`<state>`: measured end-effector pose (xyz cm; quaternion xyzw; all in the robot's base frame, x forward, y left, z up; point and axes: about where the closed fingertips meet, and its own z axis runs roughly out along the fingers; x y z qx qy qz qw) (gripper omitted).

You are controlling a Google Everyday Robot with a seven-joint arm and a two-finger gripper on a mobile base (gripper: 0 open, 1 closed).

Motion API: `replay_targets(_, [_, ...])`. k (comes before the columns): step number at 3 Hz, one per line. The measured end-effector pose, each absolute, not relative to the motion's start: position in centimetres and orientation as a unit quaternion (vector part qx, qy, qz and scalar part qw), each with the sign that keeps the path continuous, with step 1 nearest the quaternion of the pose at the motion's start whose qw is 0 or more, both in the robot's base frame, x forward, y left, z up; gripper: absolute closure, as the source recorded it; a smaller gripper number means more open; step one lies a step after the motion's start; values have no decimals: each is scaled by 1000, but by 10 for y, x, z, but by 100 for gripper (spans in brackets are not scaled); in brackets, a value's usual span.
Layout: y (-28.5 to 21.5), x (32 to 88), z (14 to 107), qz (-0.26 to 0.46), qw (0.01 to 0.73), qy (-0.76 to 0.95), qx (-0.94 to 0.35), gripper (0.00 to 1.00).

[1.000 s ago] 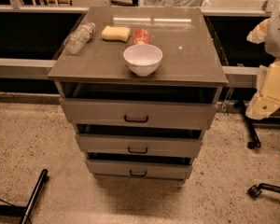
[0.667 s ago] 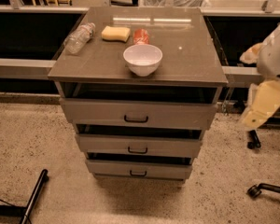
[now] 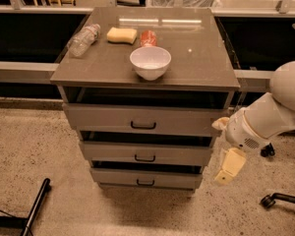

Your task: Open bottom drawer

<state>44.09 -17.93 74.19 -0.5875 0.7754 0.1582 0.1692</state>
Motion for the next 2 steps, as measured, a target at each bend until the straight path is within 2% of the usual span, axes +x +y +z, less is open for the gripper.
replay_targets(1, [-179, 441, 742, 158, 169, 775, -587, 0])
replay_targets(2, [-174, 440, 715, 139, 204, 774, -583, 0])
